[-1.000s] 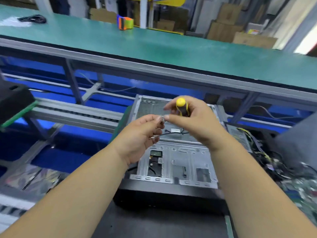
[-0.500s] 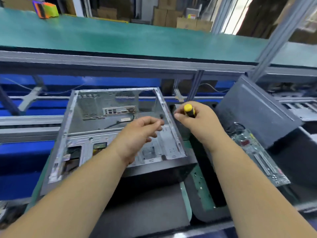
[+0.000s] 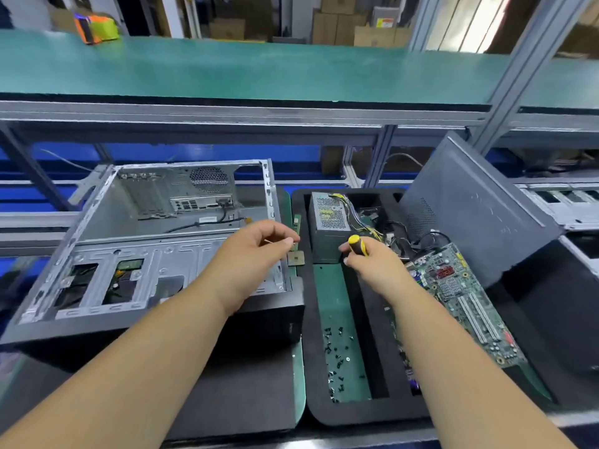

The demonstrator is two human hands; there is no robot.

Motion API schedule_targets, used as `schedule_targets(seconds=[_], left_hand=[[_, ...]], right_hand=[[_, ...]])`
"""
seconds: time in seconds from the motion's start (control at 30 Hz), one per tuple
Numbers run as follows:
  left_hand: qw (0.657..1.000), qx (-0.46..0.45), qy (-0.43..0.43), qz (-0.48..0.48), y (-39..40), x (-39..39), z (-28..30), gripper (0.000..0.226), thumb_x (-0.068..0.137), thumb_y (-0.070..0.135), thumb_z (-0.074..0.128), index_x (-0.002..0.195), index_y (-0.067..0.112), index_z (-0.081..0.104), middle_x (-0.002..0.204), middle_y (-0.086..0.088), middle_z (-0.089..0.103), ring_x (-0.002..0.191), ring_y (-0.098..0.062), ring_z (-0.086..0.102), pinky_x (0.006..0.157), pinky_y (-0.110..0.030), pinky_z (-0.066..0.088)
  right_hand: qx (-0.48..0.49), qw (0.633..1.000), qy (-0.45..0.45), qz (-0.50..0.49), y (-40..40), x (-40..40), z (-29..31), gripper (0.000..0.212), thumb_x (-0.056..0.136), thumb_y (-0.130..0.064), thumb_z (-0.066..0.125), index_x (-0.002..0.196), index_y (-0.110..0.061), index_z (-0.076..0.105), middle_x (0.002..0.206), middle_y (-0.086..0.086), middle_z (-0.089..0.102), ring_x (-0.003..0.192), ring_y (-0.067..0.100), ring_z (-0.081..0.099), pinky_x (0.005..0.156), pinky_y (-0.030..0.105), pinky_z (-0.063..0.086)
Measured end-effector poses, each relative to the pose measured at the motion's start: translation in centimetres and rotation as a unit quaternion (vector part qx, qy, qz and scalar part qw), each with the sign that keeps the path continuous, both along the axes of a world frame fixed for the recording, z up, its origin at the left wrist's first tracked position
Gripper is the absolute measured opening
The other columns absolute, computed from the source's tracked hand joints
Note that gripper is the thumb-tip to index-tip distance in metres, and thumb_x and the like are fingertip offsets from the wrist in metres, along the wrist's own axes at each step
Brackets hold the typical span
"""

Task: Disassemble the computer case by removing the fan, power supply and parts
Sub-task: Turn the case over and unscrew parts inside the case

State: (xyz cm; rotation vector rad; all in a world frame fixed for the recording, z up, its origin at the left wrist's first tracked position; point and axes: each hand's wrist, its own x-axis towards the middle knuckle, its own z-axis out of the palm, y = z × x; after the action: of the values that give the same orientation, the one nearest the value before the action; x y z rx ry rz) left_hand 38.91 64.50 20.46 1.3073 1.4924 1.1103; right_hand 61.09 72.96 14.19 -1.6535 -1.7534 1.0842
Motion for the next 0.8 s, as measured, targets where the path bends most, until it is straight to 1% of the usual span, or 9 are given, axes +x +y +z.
schedule_targets(seconds=[0.03, 0.07, 0.13, 0.2, 0.3, 0.43, 0.6, 0.7, 0.8], left_hand=[[1.0, 0.005, -0.002, 0.011, -0.2, -0.1, -0.1, 0.017, 0.093, 0.018, 0.061, 0.087, 0.029, 0.073, 0.082, 0.01, 0.064, 0.072, -0.001, 0.055, 0.071, -0.014, 0.046], [1.0, 0.009, -0.003, 0.023, -0.4, -0.2, -0.3, 0.018, 0.093, 0.019, 0.061, 0.087, 0.031, 0.073, 0.082, 0.01, 0.064, 0.073, -0.001, 0.056, 0.071, -0.013, 0.046], [0.999, 0.01, -0.002, 0.045, -0.9, -0.7, -0.5, 0.018, 0.092, 0.019, 0.062, 0.087, 0.033, 0.073, 0.086, 0.007, 0.065, 0.074, -0.004, 0.056, 0.072, -0.018, 0.045], [0.998, 0.011, 0.0, 0.067, -1.6, -1.4, -0.6, 0.018, 0.092, 0.02, 0.062, 0.087, 0.034, 0.072, 0.089, 0.002, 0.065, 0.075, -0.01, 0.054, 0.07, -0.026, 0.044], [0.995, 0.021, 0.008, 0.094, -2.7, -3.1, -0.6, 0.018, 0.092, 0.021, 0.063, 0.086, 0.036, 0.072, 0.085, 0.004, 0.064, 0.074, -0.01, 0.055, 0.068, -0.023, 0.046], [0.991, 0.044, 0.026, 0.124, -4.4, -6.3, -0.6, 0.016, 0.091, 0.02, 0.064, 0.087, 0.033, 0.072, 0.083, 0.005, 0.066, 0.07, 0.0, 0.057, 0.065, -0.01, 0.046], [0.986, 0.061, 0.036, 0.154, -6.4, -11.3, -0.6, 0.013, 0.092, 0.015, 0.063, 0.091, 0.027, 0.068, 0.085, 0.009, 0.065, 0.072, -0.001, 0.056, 0.061, -0.01, 0.045], [0.979, 0.077, 0.086, 0.17, -7.8, -15.0, -0.7, 0.014, 0.09, 0.014, 0.065, 0.092, 0.028, 0.066, 0.085, 0.01, 0.061, 0.069, 0.003, 0.054, 0.064, -0.011, 0.046], [0.961, 0.078, 0.19, 0.186, -9.0, -19.1, -1.2, 0.019, 0.085, 0.015, 0.07, 0.096, 0.03, 0.064, 0.098, 0.01, 0.057, 0.087, 0.006, 0.054, 0.079, -0.009, 0.042]], right_hand=[[-0.003, 1.0, 0.029, -0.001, 0.1, -0.1, 0.3, 0.015, 0.08, -0.03, 0.061, 0.093, -0.032, 0.067, 0.08, -0.009, 0.065, 0.067, 0.012, 0.053, 0.067, 0.029, 0.044], [-0.003, 0.998, 0.06, 0.001, 0.4, -0.3, 0.6, 0.022, 0.076, -0.039, 0.059, 0.094, -0.028, 0.067, 0.079, -0.01, 0.063, 0.068, 0.012, 0.052, 0.072, 0.032, 0.044], [0.006, 0.994, 0.105, 0.004, 0.8, -0.9, 1.7, 0.043, 0.069, -0.055, 0.055, 0.093, -0.02, 0.065, 0.079, -0.006, 0.061, 0.07, 0.013, 0.052, 0.077, 0.037, 0.043], [0.031, 0.989, 0.14, 0.021, 1.1, -2.0, 2.8, 0.046, 0.069, -0.062, 0.053, 0.09, -0.024, 0.068, 0.079, -0.007, 0.061, 0.071, 0.012, 0.053, 0.08, 0.037, 0.044], [0.072, 0.972, 0.214, 0.063, 0.8, -4.3, 4.8, 0.031, 0.075, -0.058, 0.052, 0.084, -0.035, 0.071, 0.077, -0.013, 0.062, 0.069, 0.006, 0.054, 0.077, 0.03, 0.042], [0.102, 0.931, 0.333, 0.109, -0.5, -8.5, 7.1, 0.031, 0.078, -0.051, 0.052, 0.077, -0.026, 0.07, 0.078, -0.004, 0.059, 0.07, 0.011, 0.05, 0.071, 0.03, 0.039], [0.094, 0.874, 0.449, 0.162, -2.6, -14.6, 8.8, 0.033, 0.088, -0.046, 0.049, 0.071, -0.026, 0.07, 0.075, -0.005, 0.06, 0.068, 0.011, 0.049, 0.068, 0.026, 0.041], [0.074, 0.85, 0.484, 0.193, -4.0, -18.8, 9.3, 0.042, 0.098, -0.04, 0.041, 0.073, -0.026, 0.071, 0.076, -0.003, 0.059, 0.069, 0.014, 0.048, 0.069, 0.029, 0.04], [0.051, 0.834, 0.507, 0.212, -5.4, -23.0, 9.5, 0.043, 0.099, -0.038, 0.04, 0.072, -0.022, 0.069, 0.075, -0.002, 0.059, 0.068, 0.015, 0.048, 0.066, 0.029, 0.039]])
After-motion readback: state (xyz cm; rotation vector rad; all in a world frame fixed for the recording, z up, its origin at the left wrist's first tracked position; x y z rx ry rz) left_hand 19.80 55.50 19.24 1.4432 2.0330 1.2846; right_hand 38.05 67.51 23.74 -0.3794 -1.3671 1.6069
